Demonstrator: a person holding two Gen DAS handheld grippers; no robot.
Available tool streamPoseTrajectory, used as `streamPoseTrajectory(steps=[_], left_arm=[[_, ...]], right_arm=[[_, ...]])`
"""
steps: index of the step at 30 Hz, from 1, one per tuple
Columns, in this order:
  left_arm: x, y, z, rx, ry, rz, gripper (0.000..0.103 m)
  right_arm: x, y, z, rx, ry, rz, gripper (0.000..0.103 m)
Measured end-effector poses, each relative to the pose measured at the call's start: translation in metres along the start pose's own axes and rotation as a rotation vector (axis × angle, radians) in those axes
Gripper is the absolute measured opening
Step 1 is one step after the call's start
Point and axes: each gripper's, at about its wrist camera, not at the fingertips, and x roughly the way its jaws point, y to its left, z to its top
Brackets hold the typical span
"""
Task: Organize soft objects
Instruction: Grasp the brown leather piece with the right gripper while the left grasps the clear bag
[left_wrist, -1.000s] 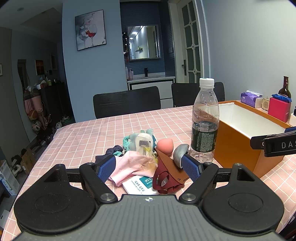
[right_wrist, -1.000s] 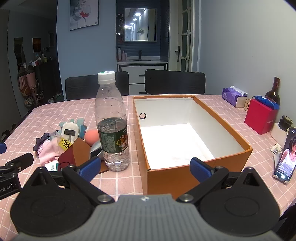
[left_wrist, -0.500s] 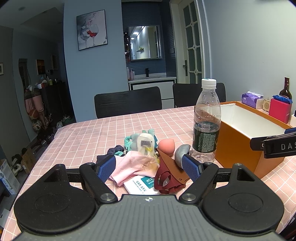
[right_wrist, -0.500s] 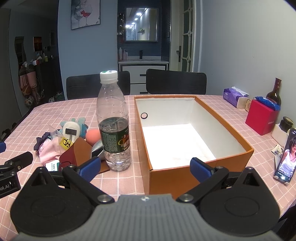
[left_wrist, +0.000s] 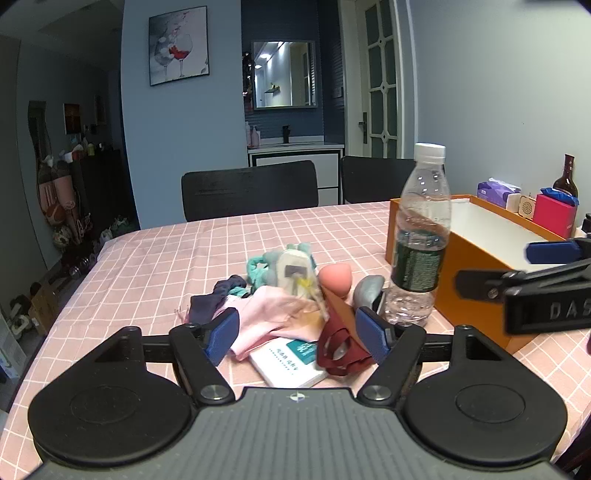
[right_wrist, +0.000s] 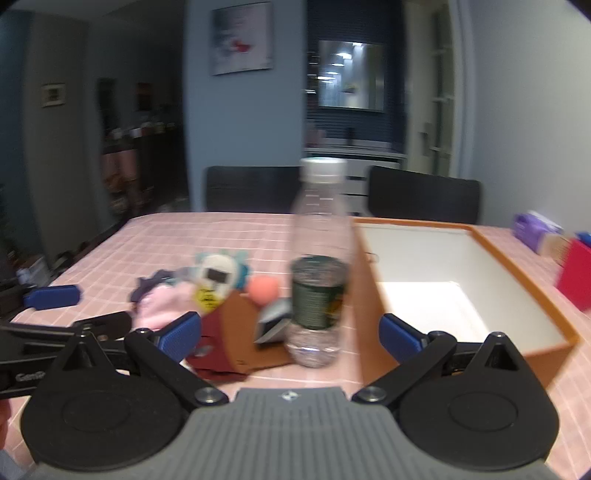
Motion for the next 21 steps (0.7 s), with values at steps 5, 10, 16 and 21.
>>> streamPoseTrajectory(steps=[5,10,16,21], left_arm=[[0.010,0.012,-0.004,0.007,0.033,-0.005,0.061],[0.030,0.029,-0.005,0.013,0.073,-0.043,0.039],[0.063,0.039,-0.003,-0.015,0.157,-0.119,0.024],[0.084,0.040,0.001,-0.062,0.180,-0.171,0.029]], right_arm=[[0.028,0.030,0.001,-0.071,0.029,0.079,0.079],[0.067,0.042,-0.007,-0.099,0.104,0.105,0.057],[0.109,0.044,-0.013,-0.109,0.173,0.114,0.040],[0.131,0.046,-0.016,-0.126,0.197,0.132,0.040]])
